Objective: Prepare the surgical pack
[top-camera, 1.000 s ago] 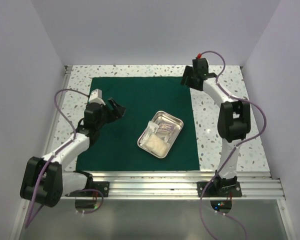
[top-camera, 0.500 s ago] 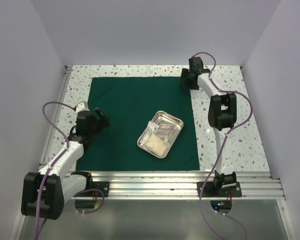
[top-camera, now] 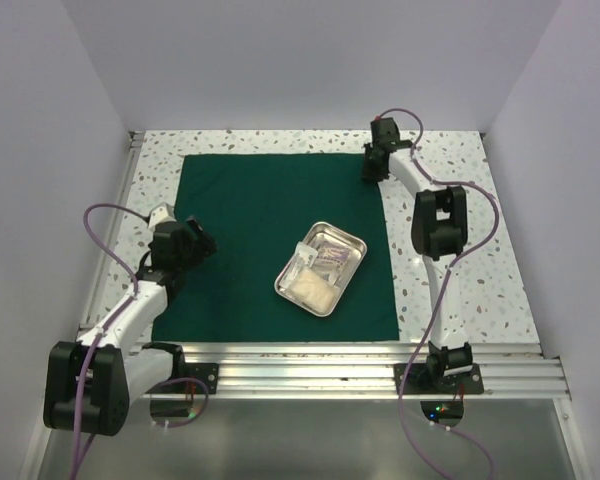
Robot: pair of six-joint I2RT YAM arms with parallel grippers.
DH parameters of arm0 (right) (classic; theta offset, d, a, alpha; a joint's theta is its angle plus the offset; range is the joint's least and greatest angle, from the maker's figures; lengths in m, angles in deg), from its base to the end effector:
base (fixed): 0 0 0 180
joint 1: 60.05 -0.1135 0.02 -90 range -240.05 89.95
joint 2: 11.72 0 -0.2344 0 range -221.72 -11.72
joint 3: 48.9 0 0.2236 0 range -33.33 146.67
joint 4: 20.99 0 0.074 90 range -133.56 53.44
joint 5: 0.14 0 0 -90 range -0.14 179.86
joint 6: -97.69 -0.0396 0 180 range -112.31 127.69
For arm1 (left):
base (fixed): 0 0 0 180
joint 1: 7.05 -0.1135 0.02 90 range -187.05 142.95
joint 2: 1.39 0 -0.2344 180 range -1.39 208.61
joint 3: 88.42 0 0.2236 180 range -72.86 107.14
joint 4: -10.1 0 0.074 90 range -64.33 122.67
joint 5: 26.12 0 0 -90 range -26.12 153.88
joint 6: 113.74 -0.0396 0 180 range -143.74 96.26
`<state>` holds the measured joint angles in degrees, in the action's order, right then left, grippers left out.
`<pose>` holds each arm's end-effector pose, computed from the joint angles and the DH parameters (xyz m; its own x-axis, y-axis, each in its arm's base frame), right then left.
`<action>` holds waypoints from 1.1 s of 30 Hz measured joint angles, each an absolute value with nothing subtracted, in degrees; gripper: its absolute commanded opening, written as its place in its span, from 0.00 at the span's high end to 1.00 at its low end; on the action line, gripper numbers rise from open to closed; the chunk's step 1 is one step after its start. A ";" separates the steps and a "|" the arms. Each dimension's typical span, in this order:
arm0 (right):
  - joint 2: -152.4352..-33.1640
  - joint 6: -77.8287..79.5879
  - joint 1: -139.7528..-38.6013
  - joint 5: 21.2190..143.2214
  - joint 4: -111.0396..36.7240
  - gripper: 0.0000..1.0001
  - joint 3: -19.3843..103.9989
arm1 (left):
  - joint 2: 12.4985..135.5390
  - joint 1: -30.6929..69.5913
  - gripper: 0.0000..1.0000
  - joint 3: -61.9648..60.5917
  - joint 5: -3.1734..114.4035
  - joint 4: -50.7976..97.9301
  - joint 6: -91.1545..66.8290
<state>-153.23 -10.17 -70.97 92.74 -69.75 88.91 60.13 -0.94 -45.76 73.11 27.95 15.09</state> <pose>0.4872 0.0920 0.1549 -0.7899 0.1596 -0.5922 0.0873 0.9850 0.1490 0.2100 -0.0161 0.1797 -0.4487 -0.5744 -0.6846 -0.3904 0.8151 -0.4280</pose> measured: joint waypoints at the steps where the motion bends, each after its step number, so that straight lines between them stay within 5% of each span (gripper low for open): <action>1: -153.23 -10.15 -71.10 92.65 -69.77 0.89 88.91 | 60.13 -1.01 0.16 -45.76 73.15 27.95 14.93; 4: -153.32 -10.81 -71.34 93.02 -69.77 1.00 88.91 | 60.09 -1.03 0.16 -45.76 73.24 27.98 14.37; 14: -152.60 -16.12 -67.80 90.75 -66.67 1.00 86.31 | 59.12 -1.03 0.15 -45.59 73.66 28.09 12.40; 26: -131.94 -29.63 -51.71 102.86 -56.22 1.00 53.63 | 65.29 -1.03 0.15 -44.06 72.87 27.25 11.94; 33: -128.14 -32.91 -52.43 106.70 -52.75 1.00 49.83 | 74.66 -1.03 0.16 -40.43 71.43 24.74 11.87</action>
<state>-128.14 -32.91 -52.43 106.70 -52.75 49.83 74.66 -1.03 -40.43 71.43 24.74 11.87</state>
